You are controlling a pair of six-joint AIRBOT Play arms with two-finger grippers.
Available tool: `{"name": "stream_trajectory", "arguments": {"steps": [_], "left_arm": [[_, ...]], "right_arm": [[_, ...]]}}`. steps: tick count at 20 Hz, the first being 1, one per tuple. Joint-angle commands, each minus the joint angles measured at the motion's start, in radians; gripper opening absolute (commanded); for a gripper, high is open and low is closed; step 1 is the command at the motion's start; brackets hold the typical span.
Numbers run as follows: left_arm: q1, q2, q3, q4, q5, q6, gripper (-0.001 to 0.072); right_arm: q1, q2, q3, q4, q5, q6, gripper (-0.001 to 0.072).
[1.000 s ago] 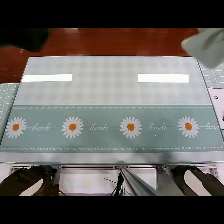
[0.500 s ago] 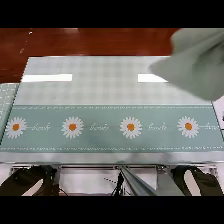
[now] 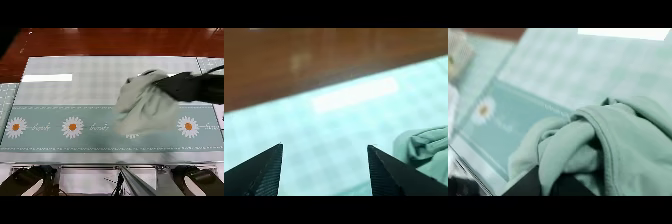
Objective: Fold the shirts.
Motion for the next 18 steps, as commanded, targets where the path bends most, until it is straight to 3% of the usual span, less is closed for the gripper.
{"name": "stream_trajectory", "arguments": {"steps": [1,4,8,9,10,11,15,18], "left_arm": [[0.000,-0.011,-0.051,0.000,-0.105,-0.003,0.0610],[0.000,-0.011,-0.114,0.000,-0.146,-0.003,0.0610],[0.000,-0.011,-0.278,0.000,-0.146,-0.004,0.0609],[0.000,-0.011,-0.328,0.000,-0.146,-0.004,0.0609],[0.000,-0.011,-0.383,0.000,-0.146,-0.008,0.0609],[0.000,-0.011,-0.436,0.000,-0.146,-0.006,0.0609],[0.000,-0.011,-0.665,-0.027,-0.108,-0.006,0.0609],[0.000,-0.011,-0.843,-0.177,-0.003,-0.005,0.0609]], "right_arm": [[0.363,-0.161,-0.008,-0.314,-0.183,0.050,0.0018],[0.529,-0.353,-0.008,-0.424,-0.282,0.106,0.0019],[0.566,-0.557,-0.008,-0.422,-0.348,0.197,0.0021],[0.560,-0.575,-0.008,-0.426,-0.353,0.202,0.0069],[0.555,-0.578,-0.008,-0.426,-0.354,0.202,0.0298],[0.547,-0.567,-0.007,-0.421,-0.352,0.202,0.0470],[0.467,-0.412,-0.003,-0.446,-0.313,0.198,0.0492],[0.371,-0.253,-0.003,-0.698,-0.190,0.241,0.0492]]}}
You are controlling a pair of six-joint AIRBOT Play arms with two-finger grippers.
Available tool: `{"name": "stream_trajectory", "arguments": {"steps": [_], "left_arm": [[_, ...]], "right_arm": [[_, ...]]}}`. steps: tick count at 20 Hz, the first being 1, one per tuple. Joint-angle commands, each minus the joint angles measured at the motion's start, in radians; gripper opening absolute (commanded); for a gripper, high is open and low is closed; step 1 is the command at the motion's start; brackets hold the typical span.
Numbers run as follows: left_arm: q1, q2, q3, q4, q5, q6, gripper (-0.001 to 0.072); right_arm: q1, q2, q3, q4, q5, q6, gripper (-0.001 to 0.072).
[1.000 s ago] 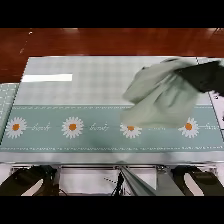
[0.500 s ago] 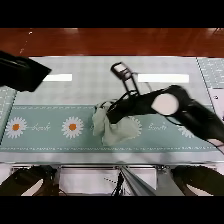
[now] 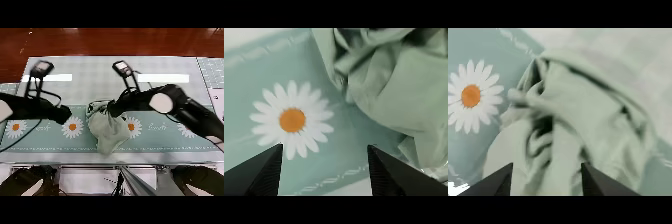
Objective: Fold the shirts.
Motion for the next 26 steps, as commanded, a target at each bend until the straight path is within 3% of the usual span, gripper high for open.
{"name": "stream_trajectory", "arguments": {"steps": [1,3,5,7,10,16,18,19,21,25,26], "left_arm": [[0.000,0.001,-0.220,-0.177,0.139,0.009,0.0609],[0.000,0.001,-0.324,-0.282,0.233,0.010,0.0609],[0.000,0.000,-0.413,-0.414,0.286,0.074,0.0610],[0.000,0.000,-0.491,-0.566,0.297,0.159,0.0614],[0.000,0.000,-0.567,-0.787,0.303,0.285,0.0720],[-0.001,-0.060,-0.584,-0.832,0.372,0.302,0.0720],[-0.019,-0.113,-0.584,-0.883,0.375,0.357,0.0720],[-0.040,-0.141,-0.584,-0.923,0.382,0.388,0.0720],[-0.101,-0.197,-0.584,-0.995,0.425,0.436,0.0720],[-0.212,-0.294,-0.582,-1.070,0.549,0.444,0.0720],[-0.224,-0.313,-0.582,-1.078,0.571,0.443,0.0680]], "right_arm": [[-0.113,0.154,0.001,-0.305,0.159,0.077,0.0492],[-0.225,0.204,0.001,-0.433,0.285,0.084,0.0493],[-0.356,0.220,0.001,-0.440,0.359,0.068,0.0548],[-0.476,0.219,-0.005,-0.401,0.377,0.053,0.0549],[-0.602,0.219,-0.037,-0.300,0.341,0.016,0.0548],[-0.669,0.219,-0.171,-0.106,0.214,0.006,0.0550],[-0.669,0.216,-0.227,0.034,0.158,-0.032,0.0552],[-0.669,0.211,-0.251,0.104,0.138,-0.057,0.0595],[-0.668,0.183,-0.272,0.202,0.121,-0.091,0.0595],[-0.645,0.087,-0.273,0.382,0.119,-0.152,0.0595],[-0.620,0.060,-0.273,0.399,0.115,-0.161,0.0595]]}}
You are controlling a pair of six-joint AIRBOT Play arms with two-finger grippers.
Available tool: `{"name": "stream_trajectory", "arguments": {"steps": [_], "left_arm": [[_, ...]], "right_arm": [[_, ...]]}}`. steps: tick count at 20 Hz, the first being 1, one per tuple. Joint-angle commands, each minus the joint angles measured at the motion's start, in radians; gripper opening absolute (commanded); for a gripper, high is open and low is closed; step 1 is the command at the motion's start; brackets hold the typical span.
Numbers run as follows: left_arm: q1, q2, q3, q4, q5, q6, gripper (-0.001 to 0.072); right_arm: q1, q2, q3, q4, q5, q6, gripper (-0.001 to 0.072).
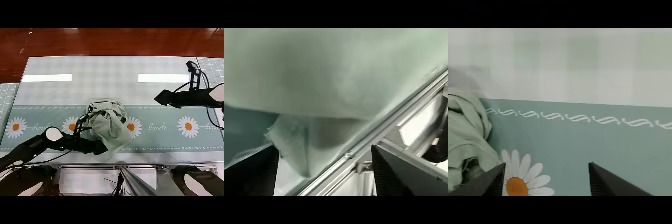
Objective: Fold the shirts.
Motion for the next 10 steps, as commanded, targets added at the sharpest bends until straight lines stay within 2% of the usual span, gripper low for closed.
{"name": "stream_trajectory", "arguments": {"steps": [1,2,7,10], "left_arm": [[-0.059,-0.078,0.000,-0.058,0.093,0.021,0.0324],[-0.058,-0.086,0.000,-0.058,0.099,0.021,0.0045],[-0.056,-0.091,0.000,-0.058,0.090,0.021,0.0028],[-0.056,-0.091,0.000,-0.057,0.062,0.021,0.0027]], "right_arm": [[0.065,-0.089,-0.010,0.143,-0.022,-0.053,0.0595],[0.096,-0.116,-0.010,0.143,-0.032,-0.063,0.0595],[0.204,-0.253,-0.010,0.187,-0.089,-0.081,0.0595],[0.244,-0.321,-0.010,0.293,-0.095,-0.154,0.0596]]}}
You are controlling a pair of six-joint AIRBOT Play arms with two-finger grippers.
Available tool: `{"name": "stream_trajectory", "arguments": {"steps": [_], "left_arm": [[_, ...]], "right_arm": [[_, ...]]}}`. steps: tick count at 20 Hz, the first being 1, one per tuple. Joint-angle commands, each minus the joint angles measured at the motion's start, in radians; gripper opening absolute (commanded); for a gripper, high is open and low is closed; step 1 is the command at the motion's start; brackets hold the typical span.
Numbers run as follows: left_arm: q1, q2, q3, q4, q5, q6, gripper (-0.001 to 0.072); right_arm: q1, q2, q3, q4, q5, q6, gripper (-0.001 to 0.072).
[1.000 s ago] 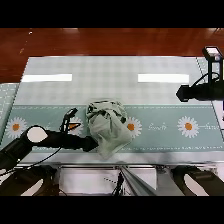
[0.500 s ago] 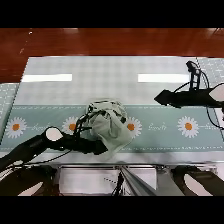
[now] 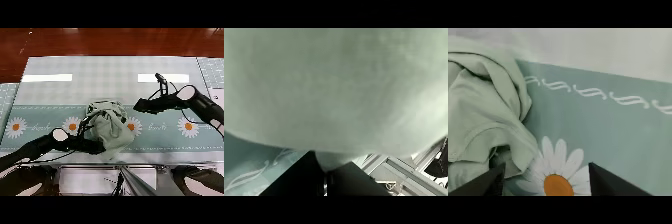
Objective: Fold the shirts.
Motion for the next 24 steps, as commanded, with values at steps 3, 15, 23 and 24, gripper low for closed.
{"name": "stream_trajectory", "arguments": {"steps": [3,15,23,24], "left_arm": [[-0.002,-0.004,0.000,0.002,-0.047,0.002,0.0027],[-0.002,-0.002,0.001,0.002,-0.058,0.027,0.0028],[-0.002,0.145,0.203,0.273,-0.314,-0.061,0.0026],[-0.002,0.200,0.247,0.401,-0.348,-0.152,0.0026]], "right_arm": [[0.071,-0.113,-0.001,0.180,-0.016,-0.138,0.0597],[0.159,-0.225,-0.001,0.401,-0.146,-0.178,0.0070],[-0.045,0.040,0.000,0.146,-0.100,-0.140,0.0018],[-0.106,0.127,0.000,0.086,-0.100,-0.114,0.0018]]}}
